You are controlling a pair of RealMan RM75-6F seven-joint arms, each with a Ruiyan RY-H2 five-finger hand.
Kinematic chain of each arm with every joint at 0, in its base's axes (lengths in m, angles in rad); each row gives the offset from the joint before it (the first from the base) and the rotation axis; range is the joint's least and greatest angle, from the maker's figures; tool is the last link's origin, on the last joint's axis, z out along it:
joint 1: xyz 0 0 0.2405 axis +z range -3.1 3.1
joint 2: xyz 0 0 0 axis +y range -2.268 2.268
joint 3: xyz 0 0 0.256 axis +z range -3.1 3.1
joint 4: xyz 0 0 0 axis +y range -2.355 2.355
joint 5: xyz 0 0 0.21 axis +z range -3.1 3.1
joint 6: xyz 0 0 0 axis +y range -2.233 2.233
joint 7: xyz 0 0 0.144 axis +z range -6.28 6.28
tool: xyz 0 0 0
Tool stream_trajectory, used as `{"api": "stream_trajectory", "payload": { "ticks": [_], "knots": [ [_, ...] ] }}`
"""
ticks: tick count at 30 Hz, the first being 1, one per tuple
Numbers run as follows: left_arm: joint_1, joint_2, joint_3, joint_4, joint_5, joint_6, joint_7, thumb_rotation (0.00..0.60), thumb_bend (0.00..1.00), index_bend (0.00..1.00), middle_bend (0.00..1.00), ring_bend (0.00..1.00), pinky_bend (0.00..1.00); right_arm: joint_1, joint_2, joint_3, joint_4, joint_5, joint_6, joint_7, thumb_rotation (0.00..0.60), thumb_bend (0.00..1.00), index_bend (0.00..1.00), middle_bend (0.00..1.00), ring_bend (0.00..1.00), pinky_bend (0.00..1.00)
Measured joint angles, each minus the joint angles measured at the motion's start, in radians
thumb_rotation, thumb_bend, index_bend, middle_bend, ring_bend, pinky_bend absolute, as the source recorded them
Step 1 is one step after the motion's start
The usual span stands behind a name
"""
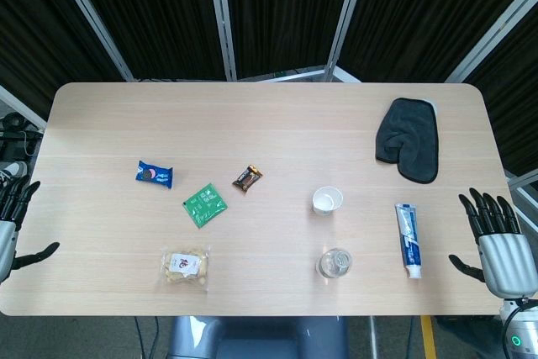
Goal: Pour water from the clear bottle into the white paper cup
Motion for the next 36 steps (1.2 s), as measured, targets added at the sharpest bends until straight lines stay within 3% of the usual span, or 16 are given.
{"api": "stream_trajectory", "payload": {
  "ticks": [6,11,18,23,28,36],
  "knots": [
    [0.001,0.001,0.002,0.002,0.002,-0.001,-0.003,0.6,0.0,0.0,0.0,0.0,0.0,0.006,0.016,-0.009,-0.017,0.001,-0.026,0.072,0.6,0.0,0.0,0.0,0.0,0.0],
    [-0.002,-0.005,0.004,0.002,0.003,-0.008,0.005,0.6,0.0,0.0,0.0,0.0,0.0,0.032,0.034,-0.025,-0.016,0.004,-0.101,0.233,0.6,0.0,0.0,0.0,0.0,0.0],
    [-0.003,-0.005,0.003,-0.019,0.003,-0.007,0.019,0.6,0.0,0.0,0.0,0.0,0.0,0.111,0.036,-0.092,0.111,-0.09,-0.222,0.695,0.6,0.0,0.0,0.0,0.0,0.0],
    [0.004,-0.004,0.0,-0.04,0.002,0.009,0.043,0.6,0.0,0.0,0.0,0.0,0.0,0.203,-0.009,-0.178,0.312,-0.229,-0.31,0.981,0.6,0.0,0.0,0.03,0.0,0.0],
    [0.007,-0.006,-0.008,-0.049,-0.005,0.018,0.059,0.6,0.0,0.0,0.0,0.0,0.0,0.298,-0.1,-0.249,0.429,-0.317,-0.375,1.064,0.6,0.0,0.0,0.06,0.0,0.01],
    [0.001,-0.014,-0.006,-0.04,-0.016,-0.004,0.07,0.6,0.0,0.0,0.0,0.0,0.0,0.354,-0.171,-0.267,0.446,-0.323,-0.399,1.09,0.6,0.0,0.0,0.07,0.0,0.02]
  ]
}}
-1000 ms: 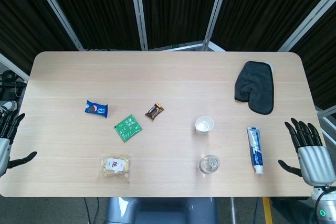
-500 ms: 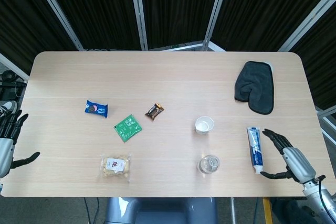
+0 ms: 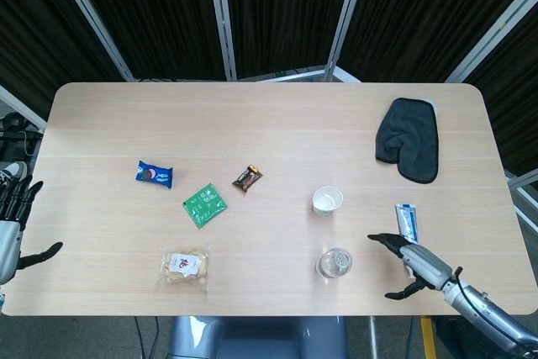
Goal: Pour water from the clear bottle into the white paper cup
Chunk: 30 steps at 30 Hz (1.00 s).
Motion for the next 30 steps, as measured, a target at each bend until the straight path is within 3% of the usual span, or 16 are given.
{"api": "stream_trajectory", "payload": {
  "ticks": [8,19,30],
  "knots": [
    [-0.002,-0.002,0.003,-0.005,0.006,-0.004,0.009,0.6,0.0,0.0,0.0,0.0,0.0,0.054,-0.035,0.0,-0.049,0.012,-0.032,-0.037,0.6,0.0,0.0,0.07,0.01,0.07],
    [-0.01,-0.012,0.01,0.0,0.016,-0.017,0.023,0.6,0.0,0.0,0.0,0.0,0.0,0.093,-0.127,0.036,-0.071,0.076,-0.079,-0.145,0.6,0.0,0.0,0.08,0.01,0.07],
    [-0.014,-0.015,0.01,0.013,0.02,-0.021,0.011,0.6,0.0,0.0,0.0,0.0,0.0,0.128,-0.207,0.053,-0.063,0.13,-0.137,-0.168,0.6,0.0,0.02,0.09,0.01,0.07]
  ]
}}
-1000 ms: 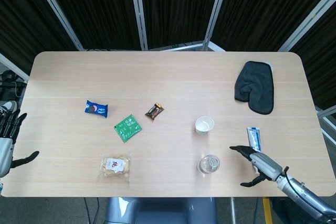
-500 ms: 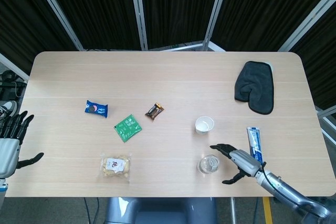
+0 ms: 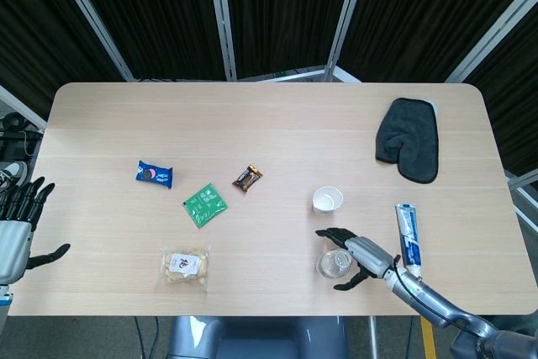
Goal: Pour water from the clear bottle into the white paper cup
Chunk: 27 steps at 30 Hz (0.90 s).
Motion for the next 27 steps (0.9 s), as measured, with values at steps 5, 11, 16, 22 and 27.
{"api": "stream_trajectory", "payload": {
  "ticks": [5,11,16,22,27],
  "knots": [
    [-0.003,-0.001,-0.001,0.001,-0.004,-0.006,-0.001,0.6,0.0,0.0,0.0,0.0,0.0,0.013,-0.039,0.001,0.007,0.023,-0.017,0.005,0.6,0.0,0.02,0.1,0.02,0.07],
    [-0.006,-0.001,-0.003,0.005,-0.013,-0.015,-0.006,0.6,0.0,0.0,0.0,0.0,0.0,0.016,-0.071,0.002,0.034,0.039,-0.015,-0.008,0.6,0.0,0.08,0.17,0.09,0.11],
    [-0.011,-0.004,-0.007,0.015,-0.025,-0.026,-0.014,0.6,0.0,0.0,0.0,0.0,0.0,0.011,-0.087,0.005,0.046,0.063,-0.01,0.004,0.6,0.0,0.25,0.39,0.29,0.21],
    [-0.016,-0.003,-0.008,0.016,-0.03,-0.037,-0.023,0.6,0.0,0.0,0.0,0.0,0.0,0.006,-0.093,0.01,0.03,0.095,-0.012,0.073,0.6,0.1,0.54,0.61,0.48,0.35],
    [-0.02,-0.002,-0.01,0.018,-0.035,-0.044,-0.029,0.6,0.0,0.0,0.0,0.0,0.0,0.007,-0.078,0.008,-0.005,0.106,-0.008,0.123,0.6,0.25,0.56,0.62,0.5,0.4]
  ]
}}
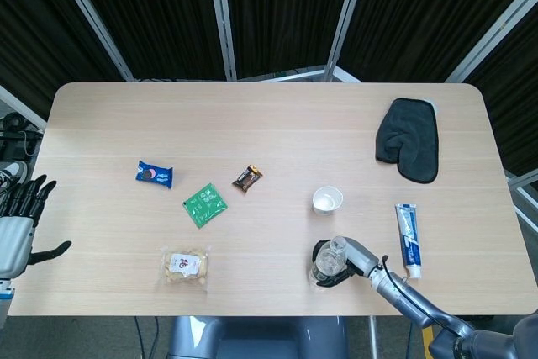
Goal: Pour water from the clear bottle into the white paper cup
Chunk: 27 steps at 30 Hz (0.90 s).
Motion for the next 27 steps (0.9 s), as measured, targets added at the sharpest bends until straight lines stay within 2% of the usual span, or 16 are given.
{"api": "stream_trajectory", "payload": {
  "ticks": [6,15,27],
  "knots": [
    [0.002,0.004,0.001,-0.003,0.003,0.005,-0.006,0.6,0.0,0.0,0.0,0.0,0.0,-0.002,0.042,0.018,-0.028,0.015,0.029,-0.022,0.6,0.33,0.56,0.62,0.5,0.4],
    [0.007,0.015,0.007,-0.012,0.017,0.017,-0.021,0.6,0.0,0.0,0.0,0.0,0.0,-0.012,0.147,0.074,-0.07,0.08,0.062,-0.131,0.6,0.38,0.56,0.62,0.5,0.4],
    [0.01,0.024,0.014,-0.026,0.037,0.027,-0.025,0.6,0.0,0.0,0.0,0.0,0.0,-0.041,0.198,0.158,-0.022,0.231,0.06,-0.417,0.6,0.44,0.56,0.62,0.5,0.41]
  ]
}}
